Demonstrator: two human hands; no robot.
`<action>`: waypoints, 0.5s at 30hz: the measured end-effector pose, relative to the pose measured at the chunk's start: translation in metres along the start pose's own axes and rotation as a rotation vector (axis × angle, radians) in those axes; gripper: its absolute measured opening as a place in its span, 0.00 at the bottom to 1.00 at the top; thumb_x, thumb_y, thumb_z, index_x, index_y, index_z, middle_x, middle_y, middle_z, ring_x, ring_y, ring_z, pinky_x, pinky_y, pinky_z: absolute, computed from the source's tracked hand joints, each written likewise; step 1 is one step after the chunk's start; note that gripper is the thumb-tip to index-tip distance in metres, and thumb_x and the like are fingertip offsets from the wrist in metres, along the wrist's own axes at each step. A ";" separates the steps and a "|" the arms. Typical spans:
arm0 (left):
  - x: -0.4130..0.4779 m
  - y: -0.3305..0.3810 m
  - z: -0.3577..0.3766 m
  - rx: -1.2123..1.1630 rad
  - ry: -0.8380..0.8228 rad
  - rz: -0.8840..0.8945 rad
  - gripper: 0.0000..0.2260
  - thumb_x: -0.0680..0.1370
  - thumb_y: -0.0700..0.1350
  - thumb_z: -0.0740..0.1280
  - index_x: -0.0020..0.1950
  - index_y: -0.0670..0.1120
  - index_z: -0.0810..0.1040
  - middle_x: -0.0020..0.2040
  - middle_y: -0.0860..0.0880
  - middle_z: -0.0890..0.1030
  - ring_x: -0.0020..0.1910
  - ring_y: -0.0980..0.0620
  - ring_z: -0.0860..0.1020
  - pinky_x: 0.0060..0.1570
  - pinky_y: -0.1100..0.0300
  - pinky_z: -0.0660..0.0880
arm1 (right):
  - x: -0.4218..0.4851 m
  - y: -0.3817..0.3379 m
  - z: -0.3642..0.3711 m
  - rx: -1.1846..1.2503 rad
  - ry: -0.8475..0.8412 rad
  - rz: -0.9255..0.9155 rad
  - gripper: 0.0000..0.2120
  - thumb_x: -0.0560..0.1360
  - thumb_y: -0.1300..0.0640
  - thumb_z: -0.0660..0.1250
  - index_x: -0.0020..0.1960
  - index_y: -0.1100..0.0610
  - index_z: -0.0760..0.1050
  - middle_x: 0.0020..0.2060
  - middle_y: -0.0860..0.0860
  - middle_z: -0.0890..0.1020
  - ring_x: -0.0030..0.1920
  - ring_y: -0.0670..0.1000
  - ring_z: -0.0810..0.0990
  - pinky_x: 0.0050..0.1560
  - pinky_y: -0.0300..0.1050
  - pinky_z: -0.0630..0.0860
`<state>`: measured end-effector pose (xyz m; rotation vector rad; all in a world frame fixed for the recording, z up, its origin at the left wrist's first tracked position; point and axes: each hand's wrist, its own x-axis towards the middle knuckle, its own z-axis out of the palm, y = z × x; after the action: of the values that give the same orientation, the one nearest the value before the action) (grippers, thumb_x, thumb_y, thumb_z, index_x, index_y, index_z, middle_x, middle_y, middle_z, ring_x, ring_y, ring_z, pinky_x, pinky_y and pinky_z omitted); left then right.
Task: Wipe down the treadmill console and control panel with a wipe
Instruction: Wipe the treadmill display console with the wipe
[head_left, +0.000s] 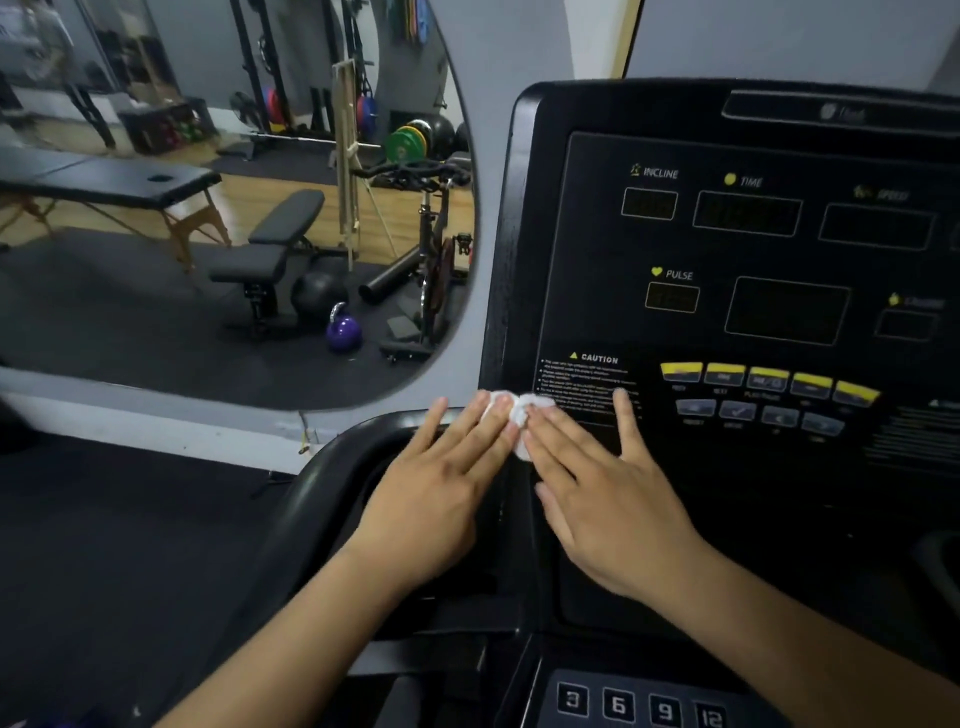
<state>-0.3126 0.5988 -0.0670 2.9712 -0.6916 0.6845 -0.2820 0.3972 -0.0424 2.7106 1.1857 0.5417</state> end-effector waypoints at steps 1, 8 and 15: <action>0.010 -0.003 -0.005 0.029 0.018 -0.002 0.32 0.71 0.40 0.52 0.77 0.41 0.62 0.78 0.42 0.60 0.78 0.43 0.56 0.74 0.42 0.53 | 0.008 0.005 -0.006 -0.016 0.008 0.028 0.27 0.78 0.50 0.50 0.74 0.60 0.62 0.75 0.54 0.62 0.76 0.51 0.56 0.70 0.72 0.50; 0.044 0.007 -0.009 0.045 0.061 -0.040 0.29 0.77 0.44 0.53 0.78 0.40 0.57 0.79 0.40 0.56 0.78 0.43 0.52 0.75 0.39 0.52 | 0.016 0.011 -0.026 0.000 0.009 0.215 0.29 0.80 0.44 0.51 0.74 0.61 0.63 0.75 0.55 0.63 0.76 0.50 0.55 0.72 0.69 0.49; -0.003 0.050 0.021 -0.014 -0.013 0.029 0.27 0.77 0.42 0.51 0.77 0.40 0.61 0.78 0.41 0.59 0.78 0.44 0.55 0.73 0.38 0.52 | -0.039 -0.005 0.000 0.039 -0.076 0.188 0.28 0.79 0.44 0.52 0.73 0.59 0.65 0.73 0.54 0.67 0.75 0.50 0.59 0.73 0.66 0.51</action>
<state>-0.3278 0.5524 -0.0920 2.9615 -0.7382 0.6600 -0.3104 0.3720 -0.0541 2.8655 0.9392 0.4375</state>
